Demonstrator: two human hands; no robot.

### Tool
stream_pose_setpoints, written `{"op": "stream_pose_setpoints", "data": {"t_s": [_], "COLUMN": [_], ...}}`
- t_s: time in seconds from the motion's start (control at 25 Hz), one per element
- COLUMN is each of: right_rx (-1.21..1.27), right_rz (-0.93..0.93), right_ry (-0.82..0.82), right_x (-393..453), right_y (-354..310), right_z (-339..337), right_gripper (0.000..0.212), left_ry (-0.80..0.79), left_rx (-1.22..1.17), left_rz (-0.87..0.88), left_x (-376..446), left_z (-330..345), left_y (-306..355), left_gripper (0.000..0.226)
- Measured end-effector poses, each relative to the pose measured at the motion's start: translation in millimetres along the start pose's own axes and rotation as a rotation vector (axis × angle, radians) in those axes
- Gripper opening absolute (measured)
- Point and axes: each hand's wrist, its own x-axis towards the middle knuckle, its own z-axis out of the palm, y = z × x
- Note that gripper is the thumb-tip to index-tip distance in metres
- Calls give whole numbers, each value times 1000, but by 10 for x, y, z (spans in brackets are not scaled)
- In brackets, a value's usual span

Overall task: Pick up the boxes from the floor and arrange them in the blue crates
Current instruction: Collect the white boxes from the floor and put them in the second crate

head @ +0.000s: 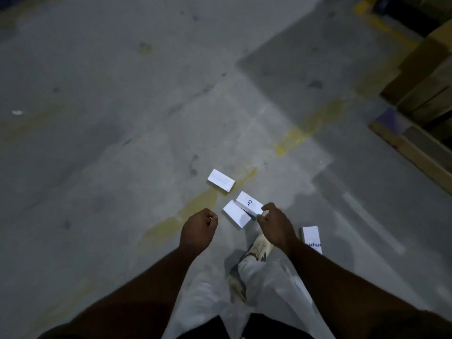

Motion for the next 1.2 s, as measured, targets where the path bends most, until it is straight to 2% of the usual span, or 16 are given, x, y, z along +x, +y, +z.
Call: {"op": "stream_pose_setpoints", "data": {"t_s": [0.24, 0.36, 0.44, 0.56, 0.64, 0.8, 0.88, 1.0, 1.08, 1.2], "right_rx": [186, 264, 317, 403, 476, 776, 891, 1014, 1210, 1481], "right_rz": [173, 272, 337, 470, 549, 771, 856, 916, 1030, 1159], "right_ry": [11, 60, 110, 223, 271, 298, 324, 454, 562, 566], "right_x": [1021, 1402, 1706, 2143, 2496, 3116, 3436, 3856, 4067, 4308], "right_y": [48, 198, 330, 575, 769, 1263, 1644, 1909, 2008, 2183], "right_z": [390, 650, 877, 1336, 1745, 2667, 3133, 3330, 3366, 3475], "right_gripper": [32, 34, 33, 31, 29, 33, 43, 63, 59, 53], "left_ry": [-137, -183, -269, -396, -488, -603, -589, -540, -487, -339], "left_rx": [121, 81, 94, 177, 263, 537, 639, 768, 923, 1123], "left_rz": [21, 169, 227, 358, 415, 515, 512, 591, 677, 728], "left_x": [1085, 1584, 1936, 2489, 2992, 3985, 4360, 4807, 5037, 5313], "left_z": [367, 753, 1071, 1563, 1909, 2394, 2587, 2957, 3166, 3374], "left_y": [50, 193, 174, -138, -473, -1033, -1231, -1498, -1658, -1856], "left_gripper": [16, 16, 16, 16, 25, 64, 79, 102, 112, 109]}}
